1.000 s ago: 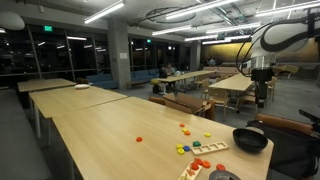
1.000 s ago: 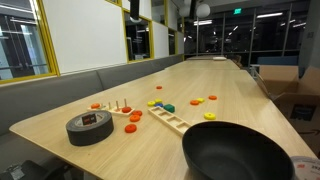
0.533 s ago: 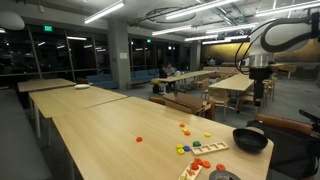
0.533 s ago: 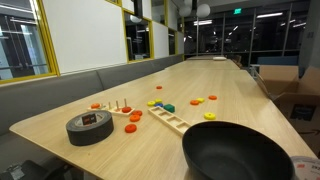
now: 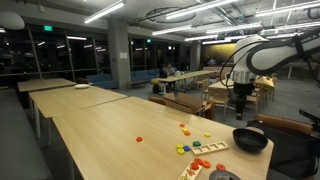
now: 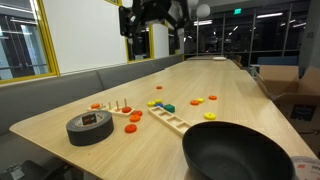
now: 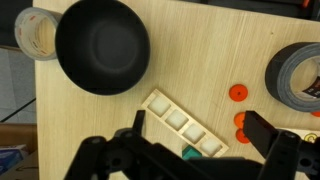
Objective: Pick up the orange object from the wooden holder and put it on the table.
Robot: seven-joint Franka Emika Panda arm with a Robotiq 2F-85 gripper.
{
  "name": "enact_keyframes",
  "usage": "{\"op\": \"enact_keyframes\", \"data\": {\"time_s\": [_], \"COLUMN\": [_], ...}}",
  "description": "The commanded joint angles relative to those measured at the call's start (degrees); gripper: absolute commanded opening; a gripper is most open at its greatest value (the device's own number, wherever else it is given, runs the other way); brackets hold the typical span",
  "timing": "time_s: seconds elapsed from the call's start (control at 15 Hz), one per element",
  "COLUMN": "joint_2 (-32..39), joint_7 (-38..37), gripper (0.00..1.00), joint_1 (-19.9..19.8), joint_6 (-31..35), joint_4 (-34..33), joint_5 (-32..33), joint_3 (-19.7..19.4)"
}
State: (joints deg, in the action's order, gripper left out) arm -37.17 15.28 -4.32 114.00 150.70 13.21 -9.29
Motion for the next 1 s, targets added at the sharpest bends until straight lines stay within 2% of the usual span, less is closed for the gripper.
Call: {"op": "enact_keyframes", "data": {"time_s": [0.0,0.27,0.6,0.8,0.93], "joint_2": [6.6,15.2,30.3,39.1,43.5], "joint_7": [-4.6,-9.6,-15.5,-20.2,-23.1], "gripper": [1.0,1.0,1.0,1.0,1.0], "joint_1": [2.4,5.7,10.2,11.3,11.6], "joint_6": [8.7,16.4,27.9,34.0,36.3], "joint_4": [1.1,0.6,-3.1,-7.0,-9.7], "joint_5": [-2.9,-8.4,-15.4,-15.0,-12.9], "joint_3": [2.7,6.5,12.1,15.2,15.9]}}
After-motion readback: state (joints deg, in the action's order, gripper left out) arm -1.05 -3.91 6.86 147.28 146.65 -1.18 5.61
